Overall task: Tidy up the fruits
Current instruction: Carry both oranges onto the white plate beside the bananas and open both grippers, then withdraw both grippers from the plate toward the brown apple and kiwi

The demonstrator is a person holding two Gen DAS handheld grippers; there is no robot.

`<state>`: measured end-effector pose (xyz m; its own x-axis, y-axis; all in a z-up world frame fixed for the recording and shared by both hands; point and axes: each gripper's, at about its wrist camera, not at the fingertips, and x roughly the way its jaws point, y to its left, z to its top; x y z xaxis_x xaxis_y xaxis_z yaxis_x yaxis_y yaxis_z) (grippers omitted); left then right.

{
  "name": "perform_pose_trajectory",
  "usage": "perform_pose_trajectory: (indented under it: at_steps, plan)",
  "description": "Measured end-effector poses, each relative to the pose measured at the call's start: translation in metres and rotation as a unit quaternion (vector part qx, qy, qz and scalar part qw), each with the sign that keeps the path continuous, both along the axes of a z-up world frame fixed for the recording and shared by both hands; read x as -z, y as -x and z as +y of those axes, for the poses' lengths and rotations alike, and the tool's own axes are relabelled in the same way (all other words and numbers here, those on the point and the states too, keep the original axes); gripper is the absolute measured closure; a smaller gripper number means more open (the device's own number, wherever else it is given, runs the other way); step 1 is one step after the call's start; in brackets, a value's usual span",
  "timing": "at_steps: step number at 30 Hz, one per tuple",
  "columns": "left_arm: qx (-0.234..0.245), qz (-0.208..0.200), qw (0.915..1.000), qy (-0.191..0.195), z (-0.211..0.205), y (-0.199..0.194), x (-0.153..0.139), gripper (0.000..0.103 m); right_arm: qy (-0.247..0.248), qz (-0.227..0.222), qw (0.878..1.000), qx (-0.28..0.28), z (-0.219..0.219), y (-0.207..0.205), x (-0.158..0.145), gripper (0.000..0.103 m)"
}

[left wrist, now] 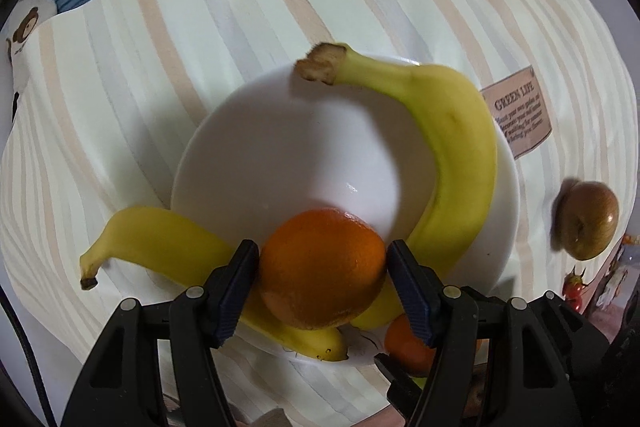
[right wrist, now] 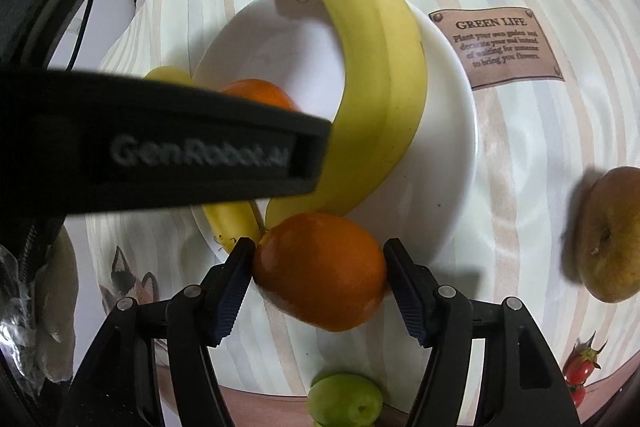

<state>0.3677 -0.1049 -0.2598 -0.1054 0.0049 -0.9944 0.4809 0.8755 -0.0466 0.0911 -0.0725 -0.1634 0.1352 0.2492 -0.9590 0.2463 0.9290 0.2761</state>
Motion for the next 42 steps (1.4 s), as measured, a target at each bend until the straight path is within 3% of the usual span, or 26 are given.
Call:
perform_pose_trajectory:
  at_steps: [2,5,7,10,16,25,42]
  plan:
    - [-0.008,-0.006,0.9999,0.007,0.0,0.003,-0.006,0.03,0.0,0.0,1.0,0.001,0.0,0.001,-0.002,0.034]
    - [-0.017,-0.02,0.9996,0.01,0.004,0.007,-0.017,0.019,0.002,-0.005,1.0,0.001,-0.002,0.003,-0.01,0.025]
    - [-0.025,-0.033,0.9991,0.01,0.013,0.011,-0.026,0.019,0.004,-0.008,1.0,0.0,-0.003,0.005,-0.015,0.015]
    - [-0.048,-0.046,0.9976,0.021,0.023,0.018,-0.039,0.019,0.014,-0.008,1.0,-0.006,-0.003,0.008,-0.026,0.009]
    - [-0.102,-0.082,0.9905,0.042,0.059,0.043,-0.068,0.019,0.045,-0.025,0.999,-0.012,-0.011,0.017,-0.042,0.006]
    - [-0.164,-0.16,0.9724,0.043,0.105,0.107,-0.105,0.019,0.093,-0.059,0.994,-0.013,-0.027,0.034,-0.08,0.006]
    - [-0.194,-0.265,0.942,0.071,0.122,0.189,-0.193,0.019,0.137,-0.162,0.975,-0.058,-0.002,0.096,-0.183,0.006]
